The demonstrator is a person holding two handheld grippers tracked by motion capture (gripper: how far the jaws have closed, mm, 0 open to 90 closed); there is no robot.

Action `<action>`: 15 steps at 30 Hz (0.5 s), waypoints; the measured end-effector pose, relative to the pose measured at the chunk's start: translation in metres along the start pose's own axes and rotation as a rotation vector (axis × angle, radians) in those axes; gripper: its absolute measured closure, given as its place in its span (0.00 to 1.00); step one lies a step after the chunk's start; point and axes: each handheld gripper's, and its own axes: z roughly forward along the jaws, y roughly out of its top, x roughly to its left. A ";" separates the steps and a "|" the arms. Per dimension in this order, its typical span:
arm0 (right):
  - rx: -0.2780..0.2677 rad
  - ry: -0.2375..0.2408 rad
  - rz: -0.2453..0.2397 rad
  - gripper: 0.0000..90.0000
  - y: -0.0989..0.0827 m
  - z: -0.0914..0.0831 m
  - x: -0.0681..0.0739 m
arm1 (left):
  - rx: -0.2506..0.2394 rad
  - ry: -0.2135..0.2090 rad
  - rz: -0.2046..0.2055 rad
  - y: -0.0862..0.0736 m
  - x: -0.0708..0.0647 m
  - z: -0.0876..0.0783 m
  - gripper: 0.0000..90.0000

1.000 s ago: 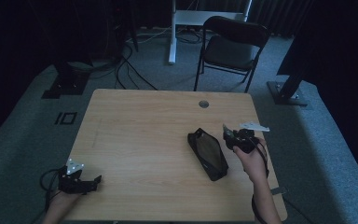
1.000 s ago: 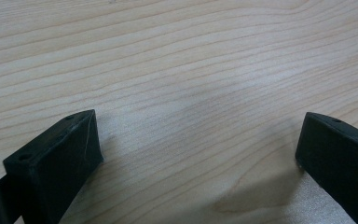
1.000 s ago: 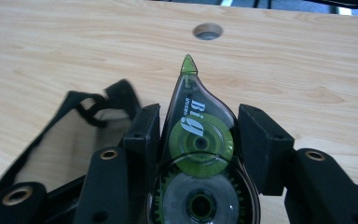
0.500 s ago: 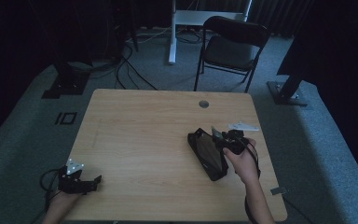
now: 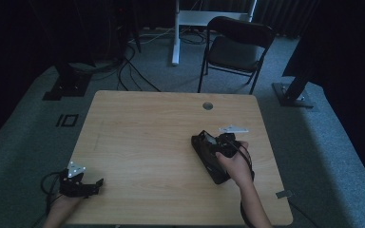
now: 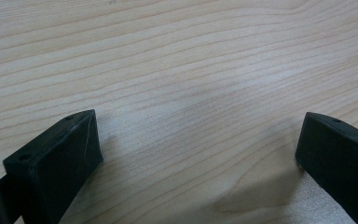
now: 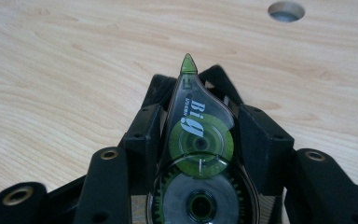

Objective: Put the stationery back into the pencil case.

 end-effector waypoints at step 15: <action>0.104 0.005 0.008 0.56 -0.007 0.022 -0.001 | 0.000 0.000 0.000 0.000 0.000 0.000 0.00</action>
